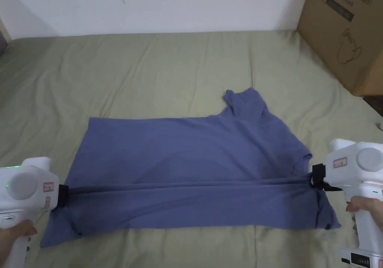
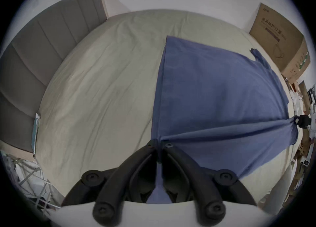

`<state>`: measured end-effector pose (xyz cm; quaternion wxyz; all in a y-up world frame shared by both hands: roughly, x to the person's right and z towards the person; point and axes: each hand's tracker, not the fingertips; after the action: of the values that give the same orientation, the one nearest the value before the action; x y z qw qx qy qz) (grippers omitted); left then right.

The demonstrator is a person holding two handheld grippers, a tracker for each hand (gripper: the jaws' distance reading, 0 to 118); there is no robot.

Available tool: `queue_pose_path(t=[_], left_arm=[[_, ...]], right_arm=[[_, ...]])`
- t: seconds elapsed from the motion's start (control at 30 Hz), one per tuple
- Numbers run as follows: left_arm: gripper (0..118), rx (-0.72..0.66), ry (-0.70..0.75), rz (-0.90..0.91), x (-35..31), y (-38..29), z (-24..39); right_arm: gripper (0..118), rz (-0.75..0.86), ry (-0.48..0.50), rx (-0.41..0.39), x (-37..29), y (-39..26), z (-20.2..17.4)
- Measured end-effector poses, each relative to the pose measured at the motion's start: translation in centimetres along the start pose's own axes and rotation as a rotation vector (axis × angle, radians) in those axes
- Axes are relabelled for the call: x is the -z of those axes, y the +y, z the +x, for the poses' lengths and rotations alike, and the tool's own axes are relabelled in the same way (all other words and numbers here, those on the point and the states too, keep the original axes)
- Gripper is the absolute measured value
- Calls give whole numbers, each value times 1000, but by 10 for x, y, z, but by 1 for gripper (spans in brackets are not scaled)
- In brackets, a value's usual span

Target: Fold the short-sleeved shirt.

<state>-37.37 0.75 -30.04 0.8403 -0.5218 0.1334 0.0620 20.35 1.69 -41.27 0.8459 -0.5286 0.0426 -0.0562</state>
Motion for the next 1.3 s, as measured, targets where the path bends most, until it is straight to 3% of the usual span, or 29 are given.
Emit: queue_pose_path(t=[0.07, 0.1, 0.13, 0.17, 0.27, 0.3, 0.33, 0.37, 0.4, 0.43, 0.53, 0.6, 0.63, 0.7, 0.73, 0.77, 0.8, 0.83, 0.93, 0.97, 1.0, 1.03, 1.07, 1.1, 1.13, 1.17, 1.2, 1.23, 1.3], left_arm=[[57, 16, 56, -1, 3, -4, 1], [89, 21, 48, 4, 1, -6, 0], [99, 6, 26, 11, -4, -9, -2], [100, -20, -4, 33, -11, -11, -5], [100, -46, -25, 58, -34, -21, -14], [97, -53, -34, 63, -42, -25, -16], [87, -64, -52, 72, -51, -32, -21], [64, -82, -98, 89, -59, -39, -23], [22, -92, -112, 93, -66, -47, -24], [0, -99, -131, 89, -70, -58, -24], [0, -107, -136, 85, -71, -88, -24], [1, -127, -152, 59, -61, -100, -25], [12, -145, -147, 60, -58, -104, -26], [54, -194, -143, 74, -54, -103, -28], [62, -209, -152, 68, -50, -102, -30], [62, -235, -184, 70, -48, -101, -31], [84, -241, -192, 77, -46, -98, -31], [90, -245, -190, 77, -45, -96, -31], [87, -248, -201, 64, -30, -88, -26], [75, -228, -211, 31, -20, -89, -23], [46, -200, -132, -17, -15, -91, -17], [33, -140, -32, -5, -18, -93, -14], [29, -98, -98, 32, -25, -92, -16], [17, -111, -115, 28, -31, -90, -18], [7, -126, -135, 23, -31, -88, -20], [6, -138, -176, 19, -32, -86, -21], [6, -140, -160, 8, -33, -85, -20], [6, -125, -157, 10, -35, -84, -17], [5, -88, -138, 17, -40, -84, -12]], right_arm=[[9, 6, -18, -14, 1, -1, -3], [32, 10, -19, -14, 1, -2, -1], [56, 14, -25, -15, -3, -2, -2], [65, 24, -23, -23, -8, -3, -2], [65, 76, -33, -64, -30, -7, -4], [64, 104, -35, -75, -39, -11, -5], [59, 116, -29, -80, -47, -15, -6], [45, 123, -16, -81, -55, -20, -4], [8, 128, 1, -82, -60, -26, -4], [0, 121, 3, -79, -64, -32, -6], [0, 55, 68, -65, -59, -53, -6], [0, 47, 48, -62, -53, -69, -8], [0, 40, 45, -64, -50, -74, -7], [0, 26, 53, -37, -47, -84, -5], [0, 18, 70, -20, -47, -88, -3], [0, 23, 75, -16, -50, -91, -3], [0, 24, 72, -15, -52, -94, -3], [0, 25, 69, -16, -53, -97, -2], [0, 29, 60, -13, -56, -101, 2], [0, 28, 61, -9, -55, -103, 4], [0, 29, 62, -1, -55, -105, 6], [0, 25, 64, 9, -47, -103, 14], [0, 20, 66, 19, -47, -104, 16], [4, 15, 52, 36, -47, -104, 18], [15, 12, 26, 60, -46, -102, 19], [32, 19, 23, 70, -45, -99, 19], [62, 30, 28, 86, -44, -96, 21], [82, 34, 35, 104, -42, -93, 22], [88, 50, 56, 123, -42, -87, 19]])
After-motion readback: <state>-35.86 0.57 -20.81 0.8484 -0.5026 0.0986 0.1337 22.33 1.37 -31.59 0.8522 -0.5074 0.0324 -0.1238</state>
